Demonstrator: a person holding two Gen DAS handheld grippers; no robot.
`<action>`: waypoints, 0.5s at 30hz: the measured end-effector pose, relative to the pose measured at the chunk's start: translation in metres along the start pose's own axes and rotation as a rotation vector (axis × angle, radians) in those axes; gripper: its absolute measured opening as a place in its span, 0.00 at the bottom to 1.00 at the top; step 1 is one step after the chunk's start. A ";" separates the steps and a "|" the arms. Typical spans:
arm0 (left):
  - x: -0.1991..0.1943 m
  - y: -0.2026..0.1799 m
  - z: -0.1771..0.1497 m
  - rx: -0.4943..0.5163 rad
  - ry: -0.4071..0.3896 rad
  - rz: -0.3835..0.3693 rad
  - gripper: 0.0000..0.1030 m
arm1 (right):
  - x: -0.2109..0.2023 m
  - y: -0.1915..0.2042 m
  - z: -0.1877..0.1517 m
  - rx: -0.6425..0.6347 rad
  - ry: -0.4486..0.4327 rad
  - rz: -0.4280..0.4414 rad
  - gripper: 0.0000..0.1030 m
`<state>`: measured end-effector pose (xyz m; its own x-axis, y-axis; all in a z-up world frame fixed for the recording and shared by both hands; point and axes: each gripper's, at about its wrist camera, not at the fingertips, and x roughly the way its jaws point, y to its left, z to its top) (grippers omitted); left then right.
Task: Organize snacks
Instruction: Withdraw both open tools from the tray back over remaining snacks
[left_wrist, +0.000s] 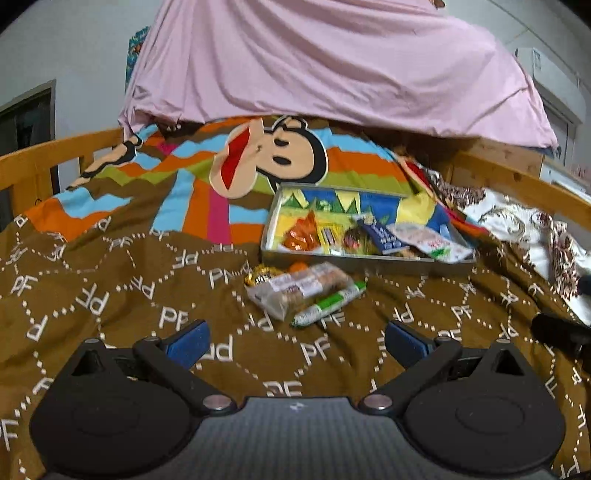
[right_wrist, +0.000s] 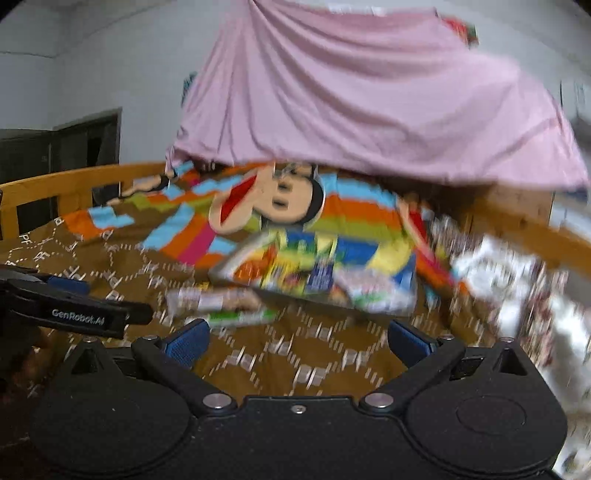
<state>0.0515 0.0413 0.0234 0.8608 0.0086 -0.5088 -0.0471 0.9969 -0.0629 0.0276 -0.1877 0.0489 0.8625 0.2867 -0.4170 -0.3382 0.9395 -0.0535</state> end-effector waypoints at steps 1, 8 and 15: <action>0.001 -0.002 -0.001 0.003 0.011 0.001 1.00 | 0.002 0.000 -0.002 0.013 0.018 0.008 0.99; 0.008 -0.016 -0.007 0.043 0.063 0.011 1.00 | 0.019 -0.003 -0.009 0.066 0.127 0.041 0.99; 0.019 -0.028 -0.011 0.059 0.128 0.021 1.00 | 0.031 -0.014 -0.022 0.132 0.244 0.038 0.99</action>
<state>0.0642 0.0125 0.0063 0.7884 0.0228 -0.6147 -0.0312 0.9995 -0.0030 0.0510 -0.1962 0.0171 0.7288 0.2839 -0.6231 -0.3033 0.9497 0.0781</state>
